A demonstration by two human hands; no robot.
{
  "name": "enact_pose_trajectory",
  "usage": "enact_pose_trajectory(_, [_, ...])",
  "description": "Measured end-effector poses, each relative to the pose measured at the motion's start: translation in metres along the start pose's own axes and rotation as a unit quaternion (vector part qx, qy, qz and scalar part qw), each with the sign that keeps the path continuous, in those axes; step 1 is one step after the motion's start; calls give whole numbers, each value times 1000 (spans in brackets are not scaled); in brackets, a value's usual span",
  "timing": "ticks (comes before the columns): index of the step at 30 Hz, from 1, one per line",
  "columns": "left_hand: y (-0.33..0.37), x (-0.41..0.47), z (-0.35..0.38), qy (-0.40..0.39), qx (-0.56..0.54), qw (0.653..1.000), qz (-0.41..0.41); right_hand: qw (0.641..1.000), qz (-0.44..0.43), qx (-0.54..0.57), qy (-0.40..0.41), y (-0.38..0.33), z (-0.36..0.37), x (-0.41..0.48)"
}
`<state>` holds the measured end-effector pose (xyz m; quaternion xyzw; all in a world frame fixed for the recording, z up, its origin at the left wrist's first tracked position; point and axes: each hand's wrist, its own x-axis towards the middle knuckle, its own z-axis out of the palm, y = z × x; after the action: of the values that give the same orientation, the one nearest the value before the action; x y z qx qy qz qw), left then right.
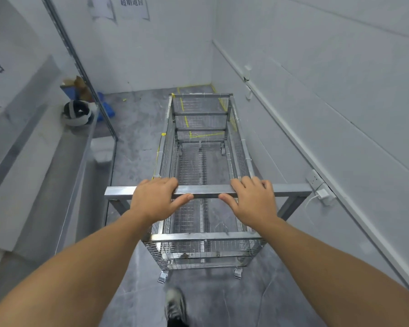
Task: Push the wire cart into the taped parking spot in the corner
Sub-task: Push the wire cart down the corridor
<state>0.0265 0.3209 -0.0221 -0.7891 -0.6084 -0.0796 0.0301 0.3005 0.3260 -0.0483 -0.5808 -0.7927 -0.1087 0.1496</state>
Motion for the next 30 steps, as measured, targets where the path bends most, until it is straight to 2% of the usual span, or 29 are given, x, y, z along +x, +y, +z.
enact_pose_trajectory(12, [-65,146,13,3,8,1000,14,999,5,0,39,19,60,145])
enact_pose_trajectory(22, [-147,292,34,-8,1,1000,22,999,32,9,19,26,119,296])
enact_pose_trajectory(30, [-182,382,49,-19,-5,1000,21,999,24,7,23,45,154,386])
